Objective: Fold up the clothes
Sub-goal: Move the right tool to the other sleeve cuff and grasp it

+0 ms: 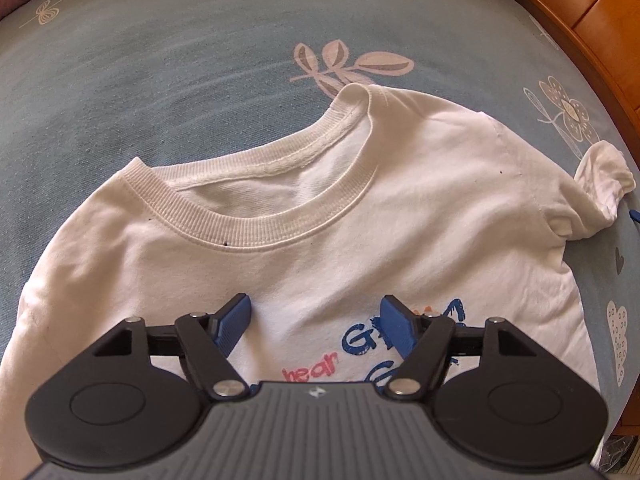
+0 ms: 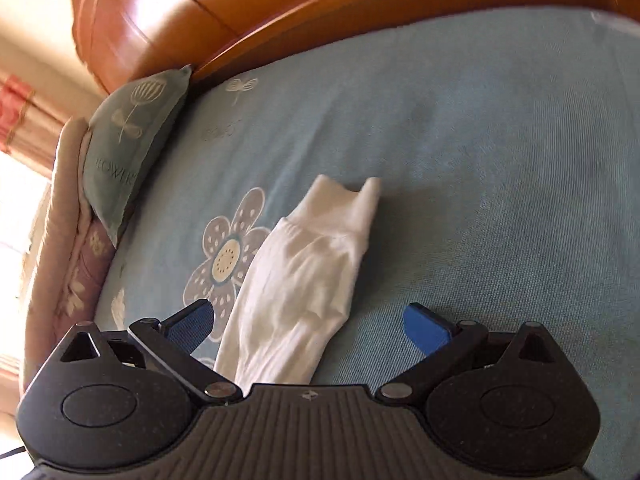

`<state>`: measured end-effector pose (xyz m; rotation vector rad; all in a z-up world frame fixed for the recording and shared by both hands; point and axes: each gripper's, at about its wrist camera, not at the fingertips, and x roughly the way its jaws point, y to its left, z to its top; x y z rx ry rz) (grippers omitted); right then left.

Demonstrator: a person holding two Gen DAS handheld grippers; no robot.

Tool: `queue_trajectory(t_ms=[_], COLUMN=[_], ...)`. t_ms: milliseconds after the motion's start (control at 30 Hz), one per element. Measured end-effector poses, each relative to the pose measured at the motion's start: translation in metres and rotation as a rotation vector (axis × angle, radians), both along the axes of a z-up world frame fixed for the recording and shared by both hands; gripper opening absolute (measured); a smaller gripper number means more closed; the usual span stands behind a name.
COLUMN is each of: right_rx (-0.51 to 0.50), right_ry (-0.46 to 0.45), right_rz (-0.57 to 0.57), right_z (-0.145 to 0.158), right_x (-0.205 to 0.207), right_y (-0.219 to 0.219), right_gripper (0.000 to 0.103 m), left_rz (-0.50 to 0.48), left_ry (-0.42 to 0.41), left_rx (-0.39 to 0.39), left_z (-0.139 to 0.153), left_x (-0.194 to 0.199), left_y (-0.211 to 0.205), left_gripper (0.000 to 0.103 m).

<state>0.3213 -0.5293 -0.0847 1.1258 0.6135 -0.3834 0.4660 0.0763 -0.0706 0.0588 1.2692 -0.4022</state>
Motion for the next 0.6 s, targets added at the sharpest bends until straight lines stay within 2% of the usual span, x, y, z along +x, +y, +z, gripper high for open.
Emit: queue_trajectory(t_ms=[67, 133, 167, 300, 367, 433, 500, 600], right_rx=[0.056, 0.118, 0.116, 0.049, 0.072, 0.019, -0.02, -0.027], right_ry=[-0.09, -0.149, -0.167, -0.141, -0.164, -0.189, -0.187, -0.181], right_rz=[0.024, 0.062, 0.071, 0.151, 0.175, 0.214, 0.23, 0.221], right_z=[-0.011, -0.023, -0.025, -0.017, -0.018, -0.02, -0.017, -0.015], right_x=[0.007, 0.02, 0.025, 0.047, 0.043, 0.041, 0.051, 0.064], right_y=[-0.013, -0.023, -0.027, -0.03, -0.023, -0.016, -0.017, -0.026], right_gripper=[0.103, 0.103, 0.103, 0.103, 0.103, 0.103, 0.103, 0.103], left_rz=[-0.004, 0.005, 0.011, 0.028, 0.026, 0.025, 0.014, -0.002], left_ry=[0.008, 0.017, 0.022, 0.036, 0.037, 0.037, 0.037, 0.036], left_rx=[0.005, 0.002, -0.002, -0.004, -0.002, 0.001, 0.01, 0.022], left_z=[0.0, 0.0, 0.0, 0.0, 0.0, 0.0, 0.0, 0.0], left_x=[0.002, 0.003, 0.004, 0.006, 0.006, 0.006, 0.006, 0.006], left_y=[-0.002, -0.001, -0.001, -0.001, -0.002, -0.003, -0.006, -0.008], left_gripper=[0.073, 0.073, 0.073, 0.073, 0.075, 0.076, 0.077, 0.077])
